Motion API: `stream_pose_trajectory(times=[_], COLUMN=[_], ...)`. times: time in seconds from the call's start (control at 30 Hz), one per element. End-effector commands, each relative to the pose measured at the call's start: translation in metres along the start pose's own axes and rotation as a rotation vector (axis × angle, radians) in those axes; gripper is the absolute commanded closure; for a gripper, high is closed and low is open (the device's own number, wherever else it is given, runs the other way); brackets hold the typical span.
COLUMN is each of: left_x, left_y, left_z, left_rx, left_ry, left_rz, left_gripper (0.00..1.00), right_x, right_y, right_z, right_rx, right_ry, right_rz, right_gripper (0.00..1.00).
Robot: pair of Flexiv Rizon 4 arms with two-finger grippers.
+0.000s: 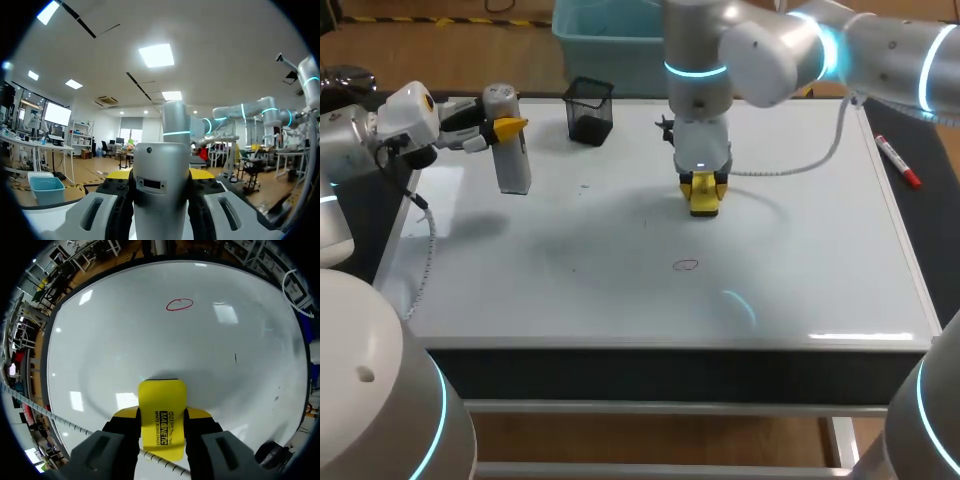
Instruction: Pick up the inspection probe, press it on each red-marked spot on the whiteboard one by one, put down the probe, pick up the eraser, and wipe off all the red marks.
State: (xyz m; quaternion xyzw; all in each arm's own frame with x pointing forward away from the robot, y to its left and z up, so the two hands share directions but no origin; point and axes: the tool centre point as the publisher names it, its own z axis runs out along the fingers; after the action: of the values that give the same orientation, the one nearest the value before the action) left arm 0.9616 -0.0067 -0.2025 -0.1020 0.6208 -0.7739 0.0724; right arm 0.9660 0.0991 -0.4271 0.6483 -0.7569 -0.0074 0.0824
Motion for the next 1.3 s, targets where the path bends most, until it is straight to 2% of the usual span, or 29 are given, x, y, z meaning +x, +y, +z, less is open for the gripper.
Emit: stream_pose_trajectory(times=[0.03, 0.33, 0.63, 0.87, 1.03, 1.3], left_x=[0.001, 0.001, 0.001, 0.001, 0.001, 0.001], left_y=[-0.001, -0.001, -0.001, -0.001, -0.001, -0.001], left_z=[0.000, 0.000, 0.000, 0.000, 0.000, 0.000], left_rx=[0.001, 0.001, 0.001, 0.001, 0.001, 0.001], left_ry=[-0.002, -0.002, -0.002, -0.002, -0.002, -0.002], left_rz=[0.002, 0.002, 0.002, 0.002, 0.002, 0.002], left_gripper=[1.00, 1.00, 1.00, 1.00, 1.00, 1.00], right_x=[0.016, 0.044, 0.080, 0.118, 0.143, 0.168], right_y=[0.000, 0.000, -0.003, -0.011, -0.015, -0.020], right_z=[0.004, 0.008, -0.016, -0.044, -0.058, -0.066], right_rx=[0.007, 0.004, 0.022, 0.070, 0.056, 0.069], right_ry=[0.001, 0.012, 0.031, -0.006, -0.109, -0.105], right_rz=[0.011, 0.065, 0.148, 0.210, 0.243, 0.277], right_gripper=[1.00, 1.00, 1.00, 1.00, 1.00, 1.00])
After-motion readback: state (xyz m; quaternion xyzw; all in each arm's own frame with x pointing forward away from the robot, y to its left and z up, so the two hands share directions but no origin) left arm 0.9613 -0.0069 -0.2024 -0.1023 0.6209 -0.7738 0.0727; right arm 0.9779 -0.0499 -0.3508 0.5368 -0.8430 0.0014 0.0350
